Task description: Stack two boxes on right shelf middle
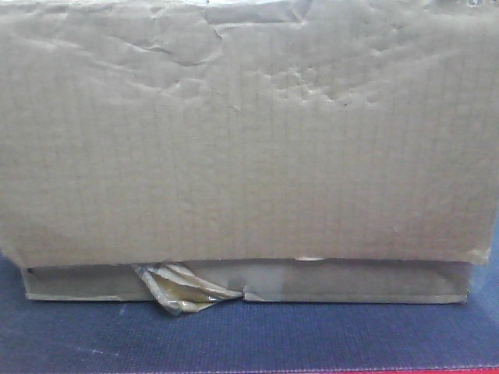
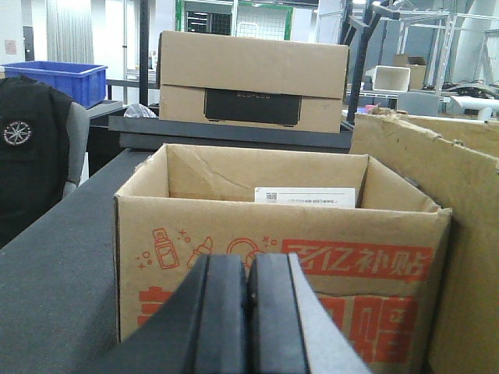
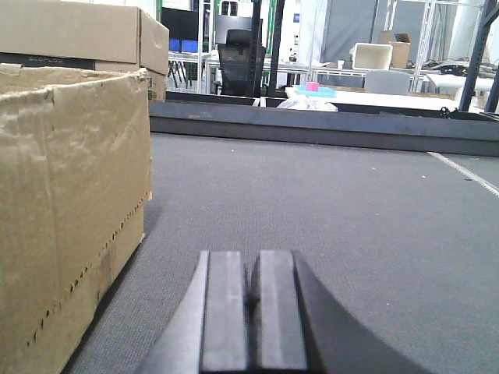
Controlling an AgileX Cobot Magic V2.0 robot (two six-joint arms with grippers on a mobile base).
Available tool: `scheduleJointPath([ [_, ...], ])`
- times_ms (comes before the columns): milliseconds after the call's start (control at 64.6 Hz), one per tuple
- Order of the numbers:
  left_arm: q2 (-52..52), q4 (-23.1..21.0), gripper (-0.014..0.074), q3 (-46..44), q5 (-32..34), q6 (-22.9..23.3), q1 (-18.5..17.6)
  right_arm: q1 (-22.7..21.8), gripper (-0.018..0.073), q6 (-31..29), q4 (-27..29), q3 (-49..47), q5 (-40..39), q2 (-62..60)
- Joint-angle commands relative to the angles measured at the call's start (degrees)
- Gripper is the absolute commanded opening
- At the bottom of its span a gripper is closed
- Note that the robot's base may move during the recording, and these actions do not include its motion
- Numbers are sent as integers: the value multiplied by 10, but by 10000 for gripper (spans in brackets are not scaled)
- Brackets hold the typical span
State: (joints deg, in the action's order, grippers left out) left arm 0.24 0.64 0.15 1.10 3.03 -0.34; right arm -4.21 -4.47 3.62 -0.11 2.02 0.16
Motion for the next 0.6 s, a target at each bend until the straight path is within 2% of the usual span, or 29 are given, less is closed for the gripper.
scheduleJointPath([
  [0, -2, 1, -111, -1, 10, 3, 1, -2, -160, -1, -1, 1, -10, -2],
  [464, -2, 0, -111, -1, 16, 3, 1, -2, -160, -1, -1, 1, -10, -2],
  [588, -2, -3, -111, -23, -32, 3, 1, -2, -160, -1, -1, 1, -10, -2],
])
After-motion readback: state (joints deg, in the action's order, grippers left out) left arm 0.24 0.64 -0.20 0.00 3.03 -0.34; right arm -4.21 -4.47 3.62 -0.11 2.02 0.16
